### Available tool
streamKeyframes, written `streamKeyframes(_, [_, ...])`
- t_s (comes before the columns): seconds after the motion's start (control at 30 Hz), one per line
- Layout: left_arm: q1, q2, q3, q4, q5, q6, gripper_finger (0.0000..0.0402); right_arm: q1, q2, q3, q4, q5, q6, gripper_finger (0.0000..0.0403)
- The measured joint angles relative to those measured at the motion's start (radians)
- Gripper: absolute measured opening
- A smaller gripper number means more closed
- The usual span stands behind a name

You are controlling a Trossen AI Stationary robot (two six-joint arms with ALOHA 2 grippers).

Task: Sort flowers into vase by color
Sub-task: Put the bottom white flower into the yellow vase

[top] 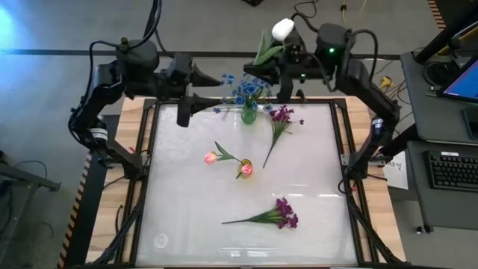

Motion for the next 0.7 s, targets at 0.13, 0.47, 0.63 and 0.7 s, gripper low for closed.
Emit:
streamKeyframes(0.13, [0.000,-0.023,0.000,-0.066,-0.001,0.000,0.0272,-0.004,-0.032,0.000,-0.120,-0.002,0.050,0.0013])
streamKeyframes(0.47, [0.000,-0.031,-0.002,-0.215,-0.002,-0.016,0.0263,0.130,-0.045,-0.010,-0.377,0.101,0.013,0.0013])
streamKeyframes(0.63, [0.000,-0.030,-0.002,-0.271,-0.001,-0.026,0.0254,0.175,-0.050,-0.057,-0.395,0.306,0.018,0.0013])
streamKeyframes(0.7, [-0.006,-0.030,-0.002,-0.289,-0.001,-0.026,0.0249,0.186,-0.055,-0.080,-0.400,0.359,0.017,0.0013])
